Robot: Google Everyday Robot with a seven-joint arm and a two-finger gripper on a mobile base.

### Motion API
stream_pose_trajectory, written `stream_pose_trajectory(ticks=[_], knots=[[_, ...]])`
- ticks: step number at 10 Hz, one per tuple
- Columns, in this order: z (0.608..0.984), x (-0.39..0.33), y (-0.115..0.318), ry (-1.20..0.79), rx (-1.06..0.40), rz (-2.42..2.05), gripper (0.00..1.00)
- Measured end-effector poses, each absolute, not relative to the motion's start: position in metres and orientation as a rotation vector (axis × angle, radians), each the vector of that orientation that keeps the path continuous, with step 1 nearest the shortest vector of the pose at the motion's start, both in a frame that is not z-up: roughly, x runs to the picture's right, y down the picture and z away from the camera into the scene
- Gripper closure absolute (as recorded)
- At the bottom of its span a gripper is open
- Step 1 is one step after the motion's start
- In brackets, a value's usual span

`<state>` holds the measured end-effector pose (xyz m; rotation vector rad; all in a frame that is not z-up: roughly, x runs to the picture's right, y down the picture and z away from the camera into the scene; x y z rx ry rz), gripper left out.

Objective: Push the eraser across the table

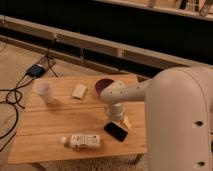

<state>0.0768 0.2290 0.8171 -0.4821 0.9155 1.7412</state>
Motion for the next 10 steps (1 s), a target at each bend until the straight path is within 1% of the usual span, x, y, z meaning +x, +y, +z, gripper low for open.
stream_pose_trajectory(ticks=[10], knots=[[0.78, 0.11, 0.261, 1.023, -0.487, 1.727, 0.2]])
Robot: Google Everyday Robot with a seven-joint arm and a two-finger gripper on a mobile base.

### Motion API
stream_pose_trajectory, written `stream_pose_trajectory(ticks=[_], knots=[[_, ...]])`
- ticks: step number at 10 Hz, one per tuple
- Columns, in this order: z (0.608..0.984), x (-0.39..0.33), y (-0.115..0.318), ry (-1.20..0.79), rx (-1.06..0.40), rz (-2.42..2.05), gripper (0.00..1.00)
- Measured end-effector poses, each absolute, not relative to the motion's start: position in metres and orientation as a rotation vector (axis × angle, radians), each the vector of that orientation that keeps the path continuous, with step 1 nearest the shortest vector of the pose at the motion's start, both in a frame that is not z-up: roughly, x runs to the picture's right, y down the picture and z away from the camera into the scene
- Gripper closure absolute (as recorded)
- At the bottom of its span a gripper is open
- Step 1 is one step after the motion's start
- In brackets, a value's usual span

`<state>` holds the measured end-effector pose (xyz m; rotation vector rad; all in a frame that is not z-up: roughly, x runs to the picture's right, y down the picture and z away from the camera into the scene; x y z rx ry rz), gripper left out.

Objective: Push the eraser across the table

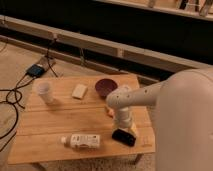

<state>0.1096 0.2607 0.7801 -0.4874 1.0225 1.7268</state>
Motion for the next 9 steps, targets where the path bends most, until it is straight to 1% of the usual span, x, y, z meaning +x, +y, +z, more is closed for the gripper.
stream_pose_trajectory(ticks=[5, 9], knots=[[0.768, 0.114, 0.268, 1.018, -0.505, 1.735, 0.2], [0.761, 0.084, 0.278, 0.962, -0.575, 1.688, 0.2]])
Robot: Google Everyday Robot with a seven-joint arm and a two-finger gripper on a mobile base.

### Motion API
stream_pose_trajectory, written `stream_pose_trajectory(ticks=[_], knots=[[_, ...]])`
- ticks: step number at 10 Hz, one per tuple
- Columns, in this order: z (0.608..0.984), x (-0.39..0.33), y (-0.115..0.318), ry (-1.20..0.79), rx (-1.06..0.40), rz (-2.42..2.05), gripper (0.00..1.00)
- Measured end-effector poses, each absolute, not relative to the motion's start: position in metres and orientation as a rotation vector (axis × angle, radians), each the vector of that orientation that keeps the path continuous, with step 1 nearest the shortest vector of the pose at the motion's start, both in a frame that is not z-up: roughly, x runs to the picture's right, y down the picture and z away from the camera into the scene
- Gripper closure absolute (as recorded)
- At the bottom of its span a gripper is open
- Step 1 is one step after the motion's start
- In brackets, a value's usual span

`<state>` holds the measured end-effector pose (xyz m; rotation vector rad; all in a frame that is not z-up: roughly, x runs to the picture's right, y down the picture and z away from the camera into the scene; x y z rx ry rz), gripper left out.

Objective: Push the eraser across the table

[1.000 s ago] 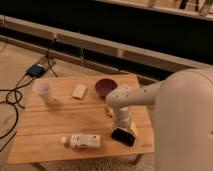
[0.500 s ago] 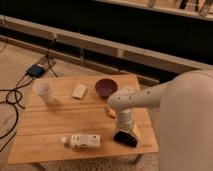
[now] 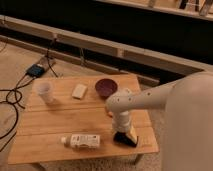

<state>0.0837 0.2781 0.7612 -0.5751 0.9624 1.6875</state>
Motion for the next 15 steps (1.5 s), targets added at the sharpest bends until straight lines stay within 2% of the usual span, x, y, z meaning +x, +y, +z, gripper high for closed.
stream_pose_trajectory(ticks=[5, 15], knots=[[0.748, 0.08, 0.299, 1.0, -0.572, 1.702, 0.2], [0.736, 0.13, 0.312, 1.1, -0.494, 1.769, 0.2]])
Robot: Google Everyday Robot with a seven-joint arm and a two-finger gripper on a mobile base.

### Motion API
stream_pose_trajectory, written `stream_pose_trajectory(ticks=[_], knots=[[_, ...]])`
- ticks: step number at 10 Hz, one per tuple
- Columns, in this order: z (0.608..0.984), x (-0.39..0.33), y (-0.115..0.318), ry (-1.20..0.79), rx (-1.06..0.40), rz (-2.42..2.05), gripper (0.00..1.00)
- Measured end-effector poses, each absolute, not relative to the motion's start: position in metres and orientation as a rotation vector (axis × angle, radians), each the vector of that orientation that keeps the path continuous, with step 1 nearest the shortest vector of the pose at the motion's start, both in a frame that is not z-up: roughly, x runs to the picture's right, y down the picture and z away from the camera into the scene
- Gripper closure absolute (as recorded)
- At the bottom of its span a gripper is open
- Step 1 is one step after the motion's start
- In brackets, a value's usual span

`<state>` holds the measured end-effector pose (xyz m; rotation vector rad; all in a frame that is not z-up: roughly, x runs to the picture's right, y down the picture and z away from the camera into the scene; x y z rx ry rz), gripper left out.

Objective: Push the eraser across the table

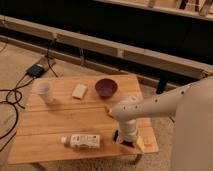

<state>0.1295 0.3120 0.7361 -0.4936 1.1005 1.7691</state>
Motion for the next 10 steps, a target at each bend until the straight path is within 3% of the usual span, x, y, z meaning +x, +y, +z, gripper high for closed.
stream_pose_trajectory(ticks=[10], knots=[[0.761, 0.171, 0.304, 1.221, -0.433, 1.746, 0.2]])
